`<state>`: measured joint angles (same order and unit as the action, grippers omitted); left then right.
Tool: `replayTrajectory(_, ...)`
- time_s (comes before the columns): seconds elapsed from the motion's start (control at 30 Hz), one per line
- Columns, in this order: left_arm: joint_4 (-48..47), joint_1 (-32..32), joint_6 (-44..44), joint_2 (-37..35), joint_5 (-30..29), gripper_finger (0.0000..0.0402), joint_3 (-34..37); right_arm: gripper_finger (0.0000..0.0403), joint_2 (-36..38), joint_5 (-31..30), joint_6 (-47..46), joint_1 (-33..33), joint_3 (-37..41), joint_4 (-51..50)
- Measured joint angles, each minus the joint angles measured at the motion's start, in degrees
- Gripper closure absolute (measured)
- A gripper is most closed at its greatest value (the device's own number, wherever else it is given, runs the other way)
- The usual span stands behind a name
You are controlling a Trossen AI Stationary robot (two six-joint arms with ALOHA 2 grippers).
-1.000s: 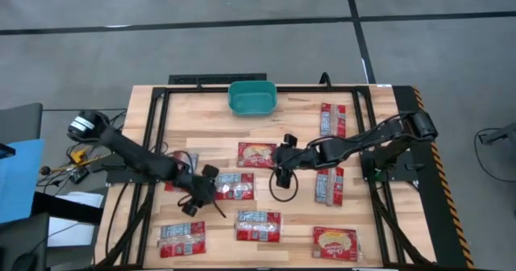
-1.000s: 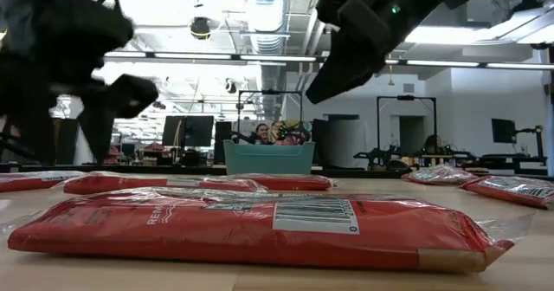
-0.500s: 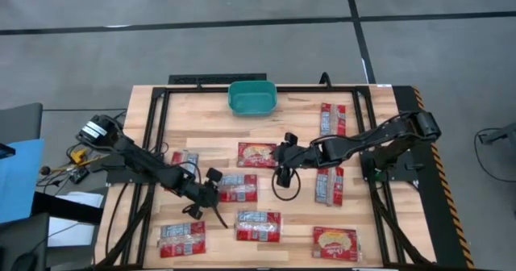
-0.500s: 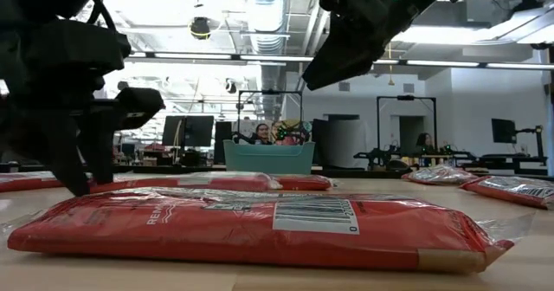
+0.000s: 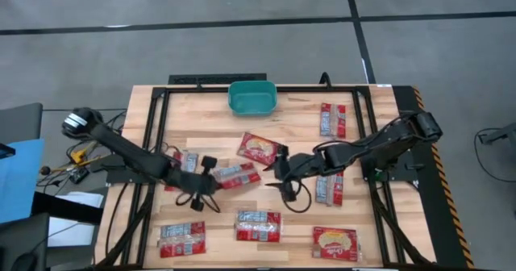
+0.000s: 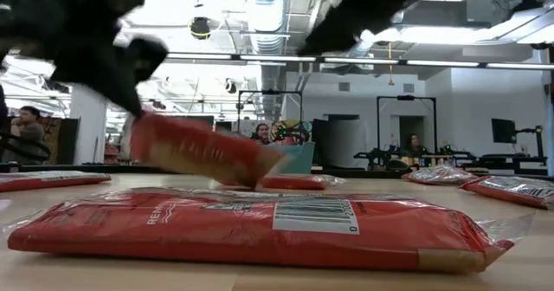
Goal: Sort popcorn bags into baskets
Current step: Put the red popcorn bag into the green basket
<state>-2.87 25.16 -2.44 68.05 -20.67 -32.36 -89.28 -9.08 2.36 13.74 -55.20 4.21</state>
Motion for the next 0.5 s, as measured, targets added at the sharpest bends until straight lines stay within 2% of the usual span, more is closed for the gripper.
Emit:
replayTrajectory(0.13, 0.84, -1.81, -0.05, -8.98, -0.23, 0.0401, -0.04, 0.0154, -3.47, -1.03, 4.85, 0.13, 0.15, 5.52)
replayTrajectory(0.27, 0.78, -2.58, -0.02, -15.49, -2.07, 0.0401, -0.04, 0.0154, -5.03, -3.80, 5.58, 0.10, 0.22, 8.03)
replayTrajectory(0.5, 2.77, -3.68, -0.11, -20.24, -7.90, 0.0401, -0.11, 0.0154, -7.61, -4.20, 2.20, -0.37, 0.20, 13.73)
